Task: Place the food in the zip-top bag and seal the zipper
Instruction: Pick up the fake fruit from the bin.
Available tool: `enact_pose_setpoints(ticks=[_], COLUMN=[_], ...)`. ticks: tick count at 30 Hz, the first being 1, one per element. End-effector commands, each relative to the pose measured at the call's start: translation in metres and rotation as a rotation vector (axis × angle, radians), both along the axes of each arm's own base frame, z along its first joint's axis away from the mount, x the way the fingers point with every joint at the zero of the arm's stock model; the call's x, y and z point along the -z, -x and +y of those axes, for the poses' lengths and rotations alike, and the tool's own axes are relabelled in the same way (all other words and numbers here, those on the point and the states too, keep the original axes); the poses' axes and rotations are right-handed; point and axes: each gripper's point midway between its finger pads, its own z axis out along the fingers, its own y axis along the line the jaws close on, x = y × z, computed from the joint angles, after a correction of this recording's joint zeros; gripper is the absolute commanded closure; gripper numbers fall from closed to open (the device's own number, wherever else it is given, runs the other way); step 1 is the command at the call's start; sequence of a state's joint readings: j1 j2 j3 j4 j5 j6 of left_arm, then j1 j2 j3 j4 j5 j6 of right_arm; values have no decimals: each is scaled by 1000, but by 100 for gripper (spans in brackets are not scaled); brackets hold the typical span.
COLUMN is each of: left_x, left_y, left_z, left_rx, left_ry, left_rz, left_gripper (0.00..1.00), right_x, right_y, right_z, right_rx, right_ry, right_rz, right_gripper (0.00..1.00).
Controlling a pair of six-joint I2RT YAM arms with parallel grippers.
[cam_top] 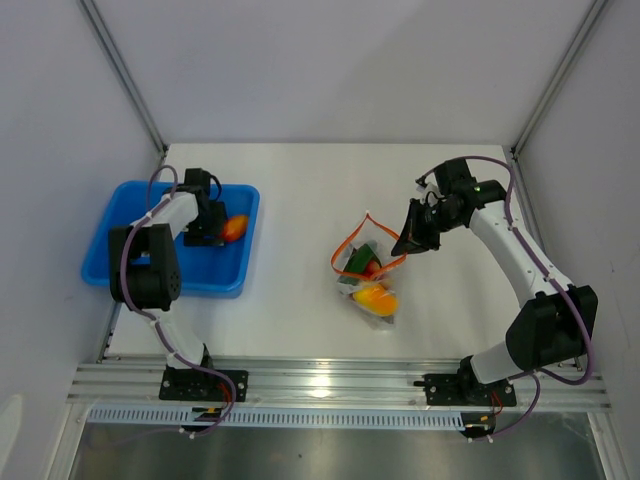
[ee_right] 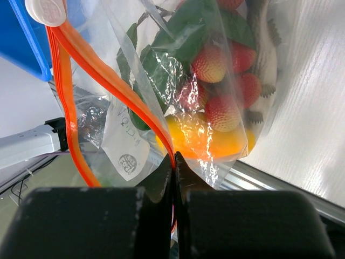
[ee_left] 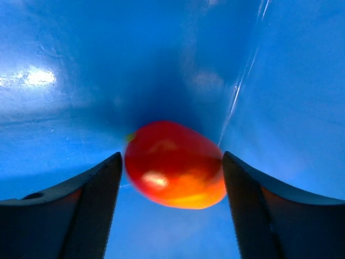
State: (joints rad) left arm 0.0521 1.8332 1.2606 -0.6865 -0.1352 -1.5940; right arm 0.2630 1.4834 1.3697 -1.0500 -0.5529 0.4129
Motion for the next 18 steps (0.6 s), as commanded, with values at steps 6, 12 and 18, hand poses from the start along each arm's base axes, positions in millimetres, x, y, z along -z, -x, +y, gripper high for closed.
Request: enact_pose_setpoints(ticks=[6,12,18], left_x=[-10,-24,-60], left_y=[-11,9,29], left_z=[8,12,25], left_rx=[0,63,96], left_ry=[-31,-67,-99], left_rz=[-38,-13,-93], left_gripper=[64,89,100], right_x=[-6,-13,-25], right_y=[-5,-9,-10], right_z=[-3,-4,-4], right_rx=[3,14,25], right_ry=[7,2,-17], right_rz=[-27,-65,-123], right_gripper=[100,100,100])
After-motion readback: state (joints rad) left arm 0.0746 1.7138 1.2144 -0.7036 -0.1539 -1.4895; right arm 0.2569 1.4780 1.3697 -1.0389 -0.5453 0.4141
